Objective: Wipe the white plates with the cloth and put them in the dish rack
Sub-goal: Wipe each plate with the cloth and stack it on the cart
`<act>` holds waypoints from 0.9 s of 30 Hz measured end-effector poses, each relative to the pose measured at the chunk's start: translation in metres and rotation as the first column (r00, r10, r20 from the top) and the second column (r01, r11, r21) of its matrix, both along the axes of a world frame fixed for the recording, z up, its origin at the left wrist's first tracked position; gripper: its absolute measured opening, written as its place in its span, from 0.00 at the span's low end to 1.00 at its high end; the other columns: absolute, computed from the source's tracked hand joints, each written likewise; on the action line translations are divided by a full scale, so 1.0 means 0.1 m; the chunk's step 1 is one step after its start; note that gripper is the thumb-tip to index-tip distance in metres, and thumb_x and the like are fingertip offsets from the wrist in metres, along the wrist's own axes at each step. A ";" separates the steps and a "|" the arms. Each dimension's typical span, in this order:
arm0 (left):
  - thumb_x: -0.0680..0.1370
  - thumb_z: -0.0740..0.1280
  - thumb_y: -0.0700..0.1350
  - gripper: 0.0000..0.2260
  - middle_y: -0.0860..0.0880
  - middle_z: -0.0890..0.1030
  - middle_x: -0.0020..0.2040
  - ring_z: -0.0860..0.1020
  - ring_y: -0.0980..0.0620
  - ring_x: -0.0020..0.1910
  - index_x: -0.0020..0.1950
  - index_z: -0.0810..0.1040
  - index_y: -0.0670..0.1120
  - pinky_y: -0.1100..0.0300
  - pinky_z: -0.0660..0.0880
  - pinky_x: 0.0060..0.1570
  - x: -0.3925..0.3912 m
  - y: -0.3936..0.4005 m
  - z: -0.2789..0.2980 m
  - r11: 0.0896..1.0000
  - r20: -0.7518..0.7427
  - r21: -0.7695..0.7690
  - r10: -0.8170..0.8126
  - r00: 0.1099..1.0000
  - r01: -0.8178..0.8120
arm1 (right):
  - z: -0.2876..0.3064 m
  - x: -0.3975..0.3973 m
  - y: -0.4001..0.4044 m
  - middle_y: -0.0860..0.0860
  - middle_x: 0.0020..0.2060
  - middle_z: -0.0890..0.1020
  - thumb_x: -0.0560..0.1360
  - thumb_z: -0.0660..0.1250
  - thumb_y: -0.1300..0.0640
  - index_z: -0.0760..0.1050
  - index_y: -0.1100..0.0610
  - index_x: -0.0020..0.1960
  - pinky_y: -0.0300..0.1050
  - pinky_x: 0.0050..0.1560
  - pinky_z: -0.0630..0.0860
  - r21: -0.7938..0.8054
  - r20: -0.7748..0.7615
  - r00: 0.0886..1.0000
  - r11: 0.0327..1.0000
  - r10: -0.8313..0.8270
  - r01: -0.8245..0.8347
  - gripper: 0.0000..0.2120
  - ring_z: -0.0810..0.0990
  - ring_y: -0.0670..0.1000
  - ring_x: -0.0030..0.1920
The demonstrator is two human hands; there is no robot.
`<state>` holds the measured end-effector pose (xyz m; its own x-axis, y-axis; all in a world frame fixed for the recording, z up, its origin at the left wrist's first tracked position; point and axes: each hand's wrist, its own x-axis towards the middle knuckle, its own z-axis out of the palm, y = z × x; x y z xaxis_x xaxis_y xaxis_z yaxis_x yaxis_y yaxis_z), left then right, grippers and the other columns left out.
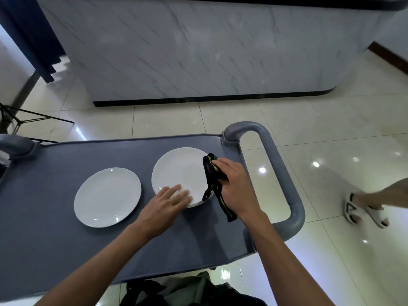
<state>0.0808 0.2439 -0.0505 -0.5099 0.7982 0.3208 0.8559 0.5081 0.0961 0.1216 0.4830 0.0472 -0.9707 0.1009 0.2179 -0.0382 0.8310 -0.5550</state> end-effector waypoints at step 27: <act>0.77 0.71 0.42 0.05 0.53 0.84 0.50 0.79 0.50 0.51 0.51 0.85 0.49 0.52 0.76 0.50 -0.17 -2.06 -0.13 0.438 0.670 0.161 0.609 0.424 -0.884 | -0.05 -0.67 -2.34 0.51 0.64 0.78 0.72 0.67 0.70 0.77 0.58 0.67 0.35 0.64 0.66 -0.152 0.102 0.926 0.925 0.364 -0.347 0.24 0.74 0.54 0.61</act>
<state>0.0642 0.0377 -0.0635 -0.9847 -0.1733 0.0193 -0.1055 0.6801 0.7255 0.0544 0.2486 0.0419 -0.9664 -0.2368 0.1001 -0.2407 0.6966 -0.6759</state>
